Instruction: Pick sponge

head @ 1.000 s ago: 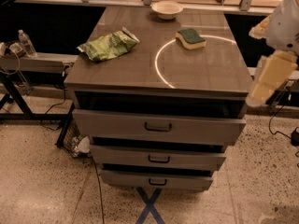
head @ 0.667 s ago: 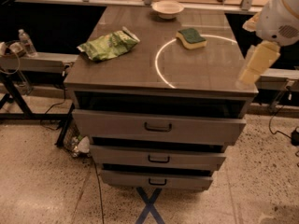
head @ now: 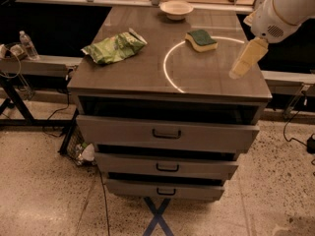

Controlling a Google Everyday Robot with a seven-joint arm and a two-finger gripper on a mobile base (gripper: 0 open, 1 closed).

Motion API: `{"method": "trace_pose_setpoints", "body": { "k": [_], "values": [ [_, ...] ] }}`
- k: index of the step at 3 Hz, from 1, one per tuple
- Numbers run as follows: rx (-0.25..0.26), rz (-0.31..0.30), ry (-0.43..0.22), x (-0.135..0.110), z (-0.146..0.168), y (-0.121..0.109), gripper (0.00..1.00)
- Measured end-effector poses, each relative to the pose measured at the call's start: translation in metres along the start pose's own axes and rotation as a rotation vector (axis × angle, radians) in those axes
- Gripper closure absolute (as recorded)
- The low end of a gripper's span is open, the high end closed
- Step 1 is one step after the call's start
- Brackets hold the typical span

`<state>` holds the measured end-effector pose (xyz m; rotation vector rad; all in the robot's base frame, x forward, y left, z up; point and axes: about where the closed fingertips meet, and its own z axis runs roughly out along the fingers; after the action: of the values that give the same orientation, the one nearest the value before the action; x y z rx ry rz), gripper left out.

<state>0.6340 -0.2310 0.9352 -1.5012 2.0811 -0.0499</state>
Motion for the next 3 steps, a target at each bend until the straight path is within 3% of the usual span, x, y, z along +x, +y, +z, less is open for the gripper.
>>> {"method": "trace_pose_setpoints", "body": {
  "k": [1,2,3],
  "values": [
    [0.06,0.117,-0.039,-0.007,0.019,-0.019,0.0],
    [0.161,0.359,-0.123,-0.014,0.065,-0.069,0.0],
    [0.201,0.51,-0.162,-0.015,0.103,-0.105,0.0]
  ]
}}
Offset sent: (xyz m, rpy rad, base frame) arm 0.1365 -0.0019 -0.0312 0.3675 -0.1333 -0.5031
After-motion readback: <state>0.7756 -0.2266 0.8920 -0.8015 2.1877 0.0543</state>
